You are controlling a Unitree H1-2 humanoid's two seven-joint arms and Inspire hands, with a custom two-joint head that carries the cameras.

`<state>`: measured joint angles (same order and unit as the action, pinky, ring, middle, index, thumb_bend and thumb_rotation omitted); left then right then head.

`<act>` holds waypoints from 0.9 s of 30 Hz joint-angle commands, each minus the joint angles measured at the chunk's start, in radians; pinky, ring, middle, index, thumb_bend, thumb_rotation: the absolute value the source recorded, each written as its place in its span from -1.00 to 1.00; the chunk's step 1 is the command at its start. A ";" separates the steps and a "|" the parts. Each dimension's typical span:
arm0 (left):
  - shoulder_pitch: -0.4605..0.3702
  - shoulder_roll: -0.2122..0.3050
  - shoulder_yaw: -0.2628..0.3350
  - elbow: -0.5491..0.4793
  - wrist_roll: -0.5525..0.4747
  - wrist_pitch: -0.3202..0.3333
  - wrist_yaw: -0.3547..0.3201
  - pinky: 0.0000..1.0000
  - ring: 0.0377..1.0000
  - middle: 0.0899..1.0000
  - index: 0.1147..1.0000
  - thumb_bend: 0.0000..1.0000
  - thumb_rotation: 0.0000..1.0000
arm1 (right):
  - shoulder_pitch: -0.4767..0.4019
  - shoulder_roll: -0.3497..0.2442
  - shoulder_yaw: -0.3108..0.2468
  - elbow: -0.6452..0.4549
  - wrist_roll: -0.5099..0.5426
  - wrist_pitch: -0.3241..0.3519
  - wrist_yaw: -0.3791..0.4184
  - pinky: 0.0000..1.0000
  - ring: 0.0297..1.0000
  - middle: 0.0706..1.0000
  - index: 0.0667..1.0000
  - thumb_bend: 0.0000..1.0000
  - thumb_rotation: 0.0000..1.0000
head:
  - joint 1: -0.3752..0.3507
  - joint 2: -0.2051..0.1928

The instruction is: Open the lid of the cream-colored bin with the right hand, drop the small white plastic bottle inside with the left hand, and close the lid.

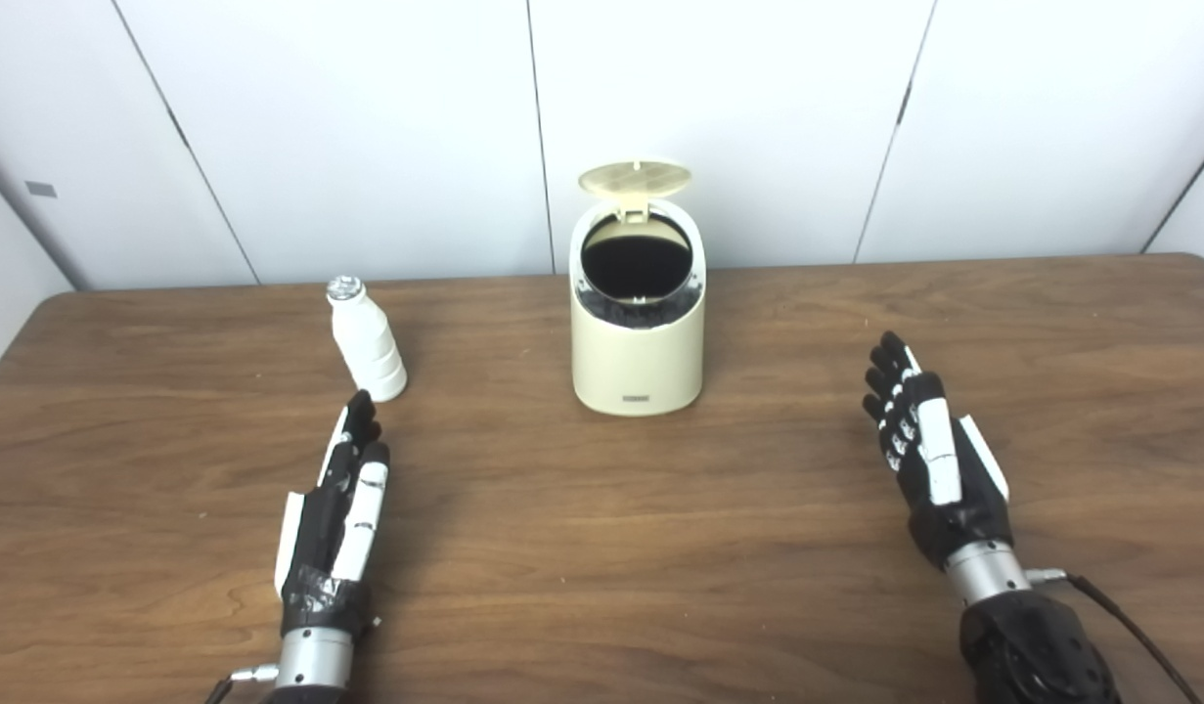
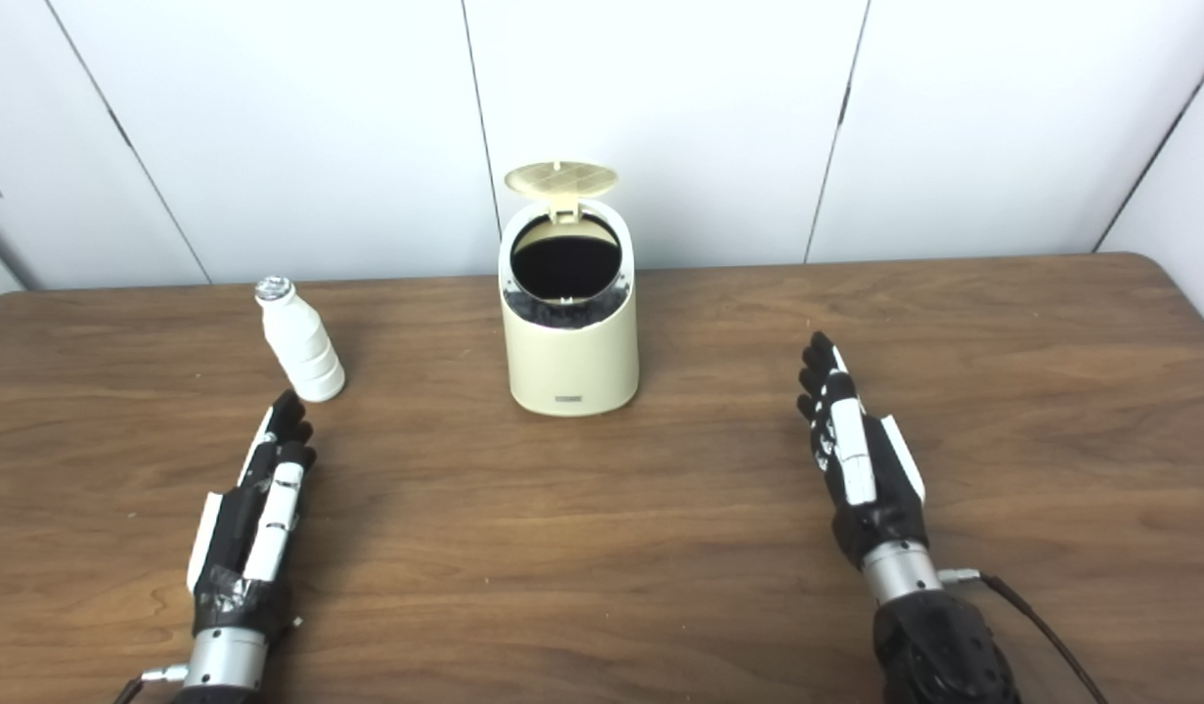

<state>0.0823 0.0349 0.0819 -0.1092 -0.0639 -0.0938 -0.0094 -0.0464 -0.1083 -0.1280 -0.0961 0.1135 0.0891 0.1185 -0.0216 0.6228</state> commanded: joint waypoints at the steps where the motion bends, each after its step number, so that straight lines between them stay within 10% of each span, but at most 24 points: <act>1: 0.013 0.010 0.001 0.032 0.002 -0.018 -0.004 1.00 1.00 1.00 1.00 -0.35 0.51 | -0.009 -0.001 -0.011 -0.020 0.015 -0.059 -0.011 1.00 1.00 1.00 1.00 0.26 1.00 | 0.020 0.001; 15: 0.033 -0.033 -0.024 0.027 0.044 -0.022 0.023 1.00 1.00 1.00 1.00 -0.27 0.48 | -0.005 -0.051 -0.042 0.123 0.073 -0.208 0.024 1.00 1.00 1.00 1.00 0.18 1.00 | 0.192 -0.030; 27: 0.026 -0.051 -0.025 0.010 0.102 0.004 0.056 0.90 0.95 0.97 1.00 -0.02 0.06 | -0.002 -0.066 -0.029 0.093 0.097 -0.177 0.023 1.00 1.00 1.00 1.00 0.21 1.00 | 0.261 -0.035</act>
<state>0.0877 0.0059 0.0684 -0.1127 0.0166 -0.0901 0.0305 -0.0547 -0.1661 -0.1593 0.0102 0.2066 -0.0802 0.1357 0.2392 0.5875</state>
